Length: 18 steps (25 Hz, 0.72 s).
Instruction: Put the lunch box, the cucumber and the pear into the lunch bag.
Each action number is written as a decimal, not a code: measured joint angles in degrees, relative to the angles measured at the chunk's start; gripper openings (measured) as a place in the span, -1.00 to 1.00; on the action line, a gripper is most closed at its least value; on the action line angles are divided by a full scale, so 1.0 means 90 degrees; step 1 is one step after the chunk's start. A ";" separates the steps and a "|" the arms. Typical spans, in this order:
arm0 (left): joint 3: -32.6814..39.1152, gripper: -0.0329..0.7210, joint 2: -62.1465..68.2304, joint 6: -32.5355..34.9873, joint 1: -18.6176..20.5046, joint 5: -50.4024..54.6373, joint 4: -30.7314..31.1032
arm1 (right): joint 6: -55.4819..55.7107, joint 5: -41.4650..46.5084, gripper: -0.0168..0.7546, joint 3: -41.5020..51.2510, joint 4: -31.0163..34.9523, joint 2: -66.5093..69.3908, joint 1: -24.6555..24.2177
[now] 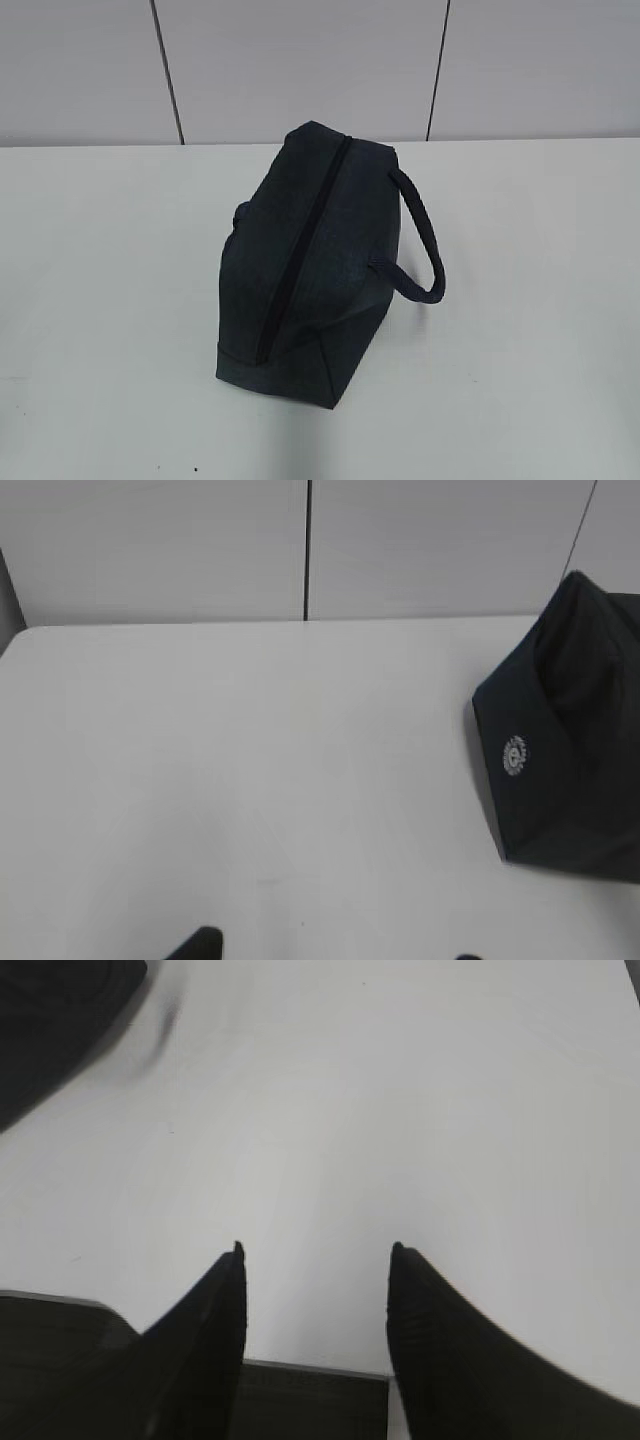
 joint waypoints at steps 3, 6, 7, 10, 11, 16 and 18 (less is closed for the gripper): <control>0.0100 0.16 0.0000 0.0000 0.0000 -0.0095 0.0054 | 0.0000 -0.0448 0.00 0.0125 0.0000 0.0000 0.0000; 0.0112 0.15 0.0000 0.0000 0.0000 -0.0117 0.0054 | 0.0000 -0.0454 0.00 0.0213 -0.0008 0.0000 0.0000; 0.0112 0.15 0.0000 0.0000 0.0000 -0.0117 0.0054 | 0.0000 -0.0454 0.00 0.0223 -0.0008 0.0000 0.0000; 0.0112 0.15 0.0000 0.0000 0.0000 -0.0117 0.0094 | 0.0000 -0.0459 0.00 0.0223 -0.0008 0.0000 0.0000; 0.0112 0.15 0.0000 0.0000 0.0000 -0.0119 0.0094 | 0.0000 -0.0459 0.00 0.0223 -0.0008 0.0000 0.0000; 0.0112 0.13 0.0000 0.0000 0.0000 -0.0119 0.0102 | 0.0000 -0.0459 0.00 0.0223 -0.0008 0.0000 0.0000; 0.0112 0.10 0.0000 0.0000 0.0000 -0.0119 0.0102 | 0.0000 -0.0459 0.00 0.0223 -0.0008 0.0000 0.0000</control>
